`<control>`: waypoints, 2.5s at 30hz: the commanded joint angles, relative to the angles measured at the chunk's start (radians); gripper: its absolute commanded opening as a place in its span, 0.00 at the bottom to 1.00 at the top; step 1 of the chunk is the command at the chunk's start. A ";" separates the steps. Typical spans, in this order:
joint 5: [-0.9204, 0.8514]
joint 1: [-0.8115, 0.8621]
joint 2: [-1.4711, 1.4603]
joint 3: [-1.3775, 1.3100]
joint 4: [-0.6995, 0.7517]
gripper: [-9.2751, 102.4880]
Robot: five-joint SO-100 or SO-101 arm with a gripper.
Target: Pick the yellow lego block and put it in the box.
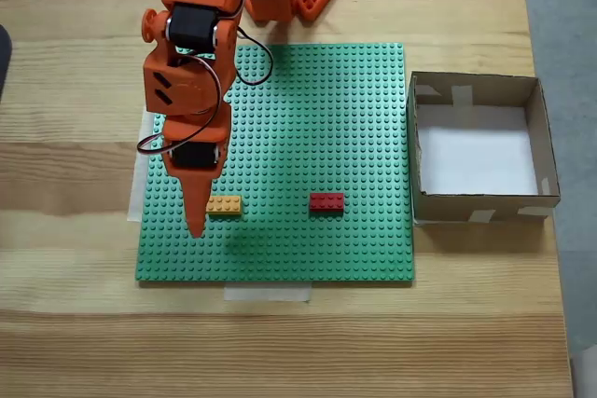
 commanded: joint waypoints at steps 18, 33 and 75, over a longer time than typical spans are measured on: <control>0.052 0.009 -0.080 -0.147 0.247 0.33; 0.101 0.017 -0.212 -0.276 0.376 0.32; 0.149 -0.031 -0.331 -0.253 0.311 0.25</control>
